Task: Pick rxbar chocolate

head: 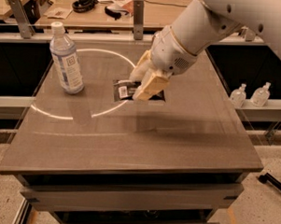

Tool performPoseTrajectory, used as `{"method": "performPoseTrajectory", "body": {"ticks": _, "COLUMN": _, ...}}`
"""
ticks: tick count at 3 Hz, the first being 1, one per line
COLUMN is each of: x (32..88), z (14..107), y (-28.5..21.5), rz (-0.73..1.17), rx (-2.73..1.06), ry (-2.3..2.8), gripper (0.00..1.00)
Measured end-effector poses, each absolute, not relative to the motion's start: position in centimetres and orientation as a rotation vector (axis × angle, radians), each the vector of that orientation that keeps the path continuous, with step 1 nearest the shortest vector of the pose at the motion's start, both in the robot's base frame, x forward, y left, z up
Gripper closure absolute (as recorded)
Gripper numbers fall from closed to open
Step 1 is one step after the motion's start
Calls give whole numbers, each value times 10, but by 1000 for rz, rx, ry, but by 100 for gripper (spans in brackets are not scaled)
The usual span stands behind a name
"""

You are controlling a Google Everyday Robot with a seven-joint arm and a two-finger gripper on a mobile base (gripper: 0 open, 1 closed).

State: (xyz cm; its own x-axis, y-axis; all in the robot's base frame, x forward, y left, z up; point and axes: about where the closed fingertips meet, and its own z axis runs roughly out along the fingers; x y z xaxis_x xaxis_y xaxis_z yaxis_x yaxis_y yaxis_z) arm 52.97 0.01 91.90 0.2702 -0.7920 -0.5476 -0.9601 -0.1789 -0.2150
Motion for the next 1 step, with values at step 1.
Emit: {"method": "performPoseTrajectory", "body": {"ticks": 1, "x": 529, "z": 920, "y": 0, "rz": 426, "rx": -2029, "ry": 1573, "gripper": 100}}
